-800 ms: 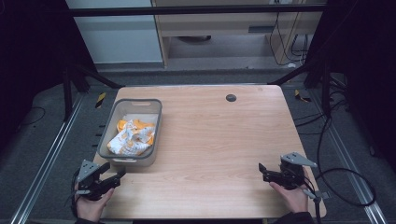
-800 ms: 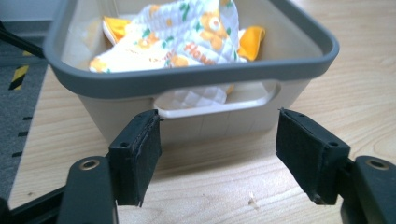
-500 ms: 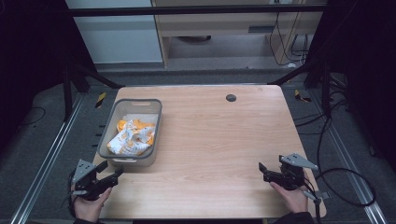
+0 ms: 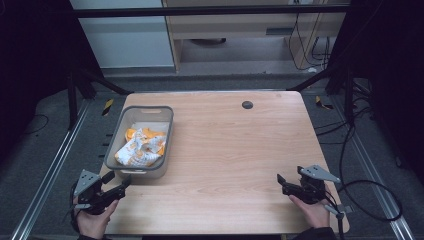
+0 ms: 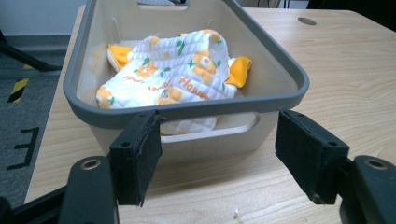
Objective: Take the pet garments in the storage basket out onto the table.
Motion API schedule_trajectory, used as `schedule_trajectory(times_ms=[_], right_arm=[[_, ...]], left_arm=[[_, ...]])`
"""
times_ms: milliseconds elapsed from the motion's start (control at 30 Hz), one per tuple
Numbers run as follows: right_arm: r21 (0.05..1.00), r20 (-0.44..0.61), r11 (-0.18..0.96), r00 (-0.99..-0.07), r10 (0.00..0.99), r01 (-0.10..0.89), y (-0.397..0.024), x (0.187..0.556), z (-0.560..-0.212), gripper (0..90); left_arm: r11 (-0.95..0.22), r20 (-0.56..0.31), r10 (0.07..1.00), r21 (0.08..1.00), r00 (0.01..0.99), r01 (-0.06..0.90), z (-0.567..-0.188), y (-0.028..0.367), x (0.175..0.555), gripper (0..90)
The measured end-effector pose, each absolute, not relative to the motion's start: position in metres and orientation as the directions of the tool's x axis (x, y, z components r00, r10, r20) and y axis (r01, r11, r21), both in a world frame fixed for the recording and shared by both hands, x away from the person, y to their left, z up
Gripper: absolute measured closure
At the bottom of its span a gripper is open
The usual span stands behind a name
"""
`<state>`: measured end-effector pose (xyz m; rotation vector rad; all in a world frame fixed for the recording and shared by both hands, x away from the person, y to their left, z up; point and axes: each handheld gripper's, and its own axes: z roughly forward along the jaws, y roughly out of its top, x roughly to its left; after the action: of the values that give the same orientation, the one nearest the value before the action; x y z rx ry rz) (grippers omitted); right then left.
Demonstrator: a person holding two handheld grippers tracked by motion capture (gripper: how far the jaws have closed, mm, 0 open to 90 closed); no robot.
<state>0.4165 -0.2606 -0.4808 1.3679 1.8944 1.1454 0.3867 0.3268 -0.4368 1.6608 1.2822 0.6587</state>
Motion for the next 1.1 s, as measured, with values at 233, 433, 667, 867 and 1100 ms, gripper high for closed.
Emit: schedule_trajectory(times_ms=[233, 433, 667, 867, 1100], right_arm=[[0.867, 0.058, 0.13, -0.356, 0.933, 0.482, -0.26, 0.416, -0.481, 19.6], [0.87, 0.045, 0.141, -0.359, 0.932, 0.473, -0.259, 0.417, -0.482, 20.0], [0.868, 0.051, 0.141, -0.368, 0.928, 0.476, -0.257, 0.417, -0.482, 20.0], [0.867, 0.038, 0.156, -0.375, 0.926, 0.474, -0.255, 0.418, -0.484, 19.7], [0.867, 0.043, 0.152, -0.375, 0.926, 0.475, -0.256, 0.418, -0.483, 19.7]], left_arm=[[-0.05, -0.109, 0.938, 0.898, 0.33, 0.437, -0.428, 0.325, 0.388, 31.4], [-0.048, -0.105, 0.937, 0.905, 0.332, 0.422, -0.42, 0.325, 0.391, 31.4], [-0.04, -0.114, 0.933, 0.91, 0.342, 0.413, -0.411, 0.324, 0.395, 31.4], [-0.058, -0.101, 0.929, 0.911, 0.357, 0.409, -0.407, 0.317, 0.402, 31.3], [-0.088, -0.079, 0.926, 0.906, 0.369, 0.414, -0.402, 0.31, 0.413, 31.0]])
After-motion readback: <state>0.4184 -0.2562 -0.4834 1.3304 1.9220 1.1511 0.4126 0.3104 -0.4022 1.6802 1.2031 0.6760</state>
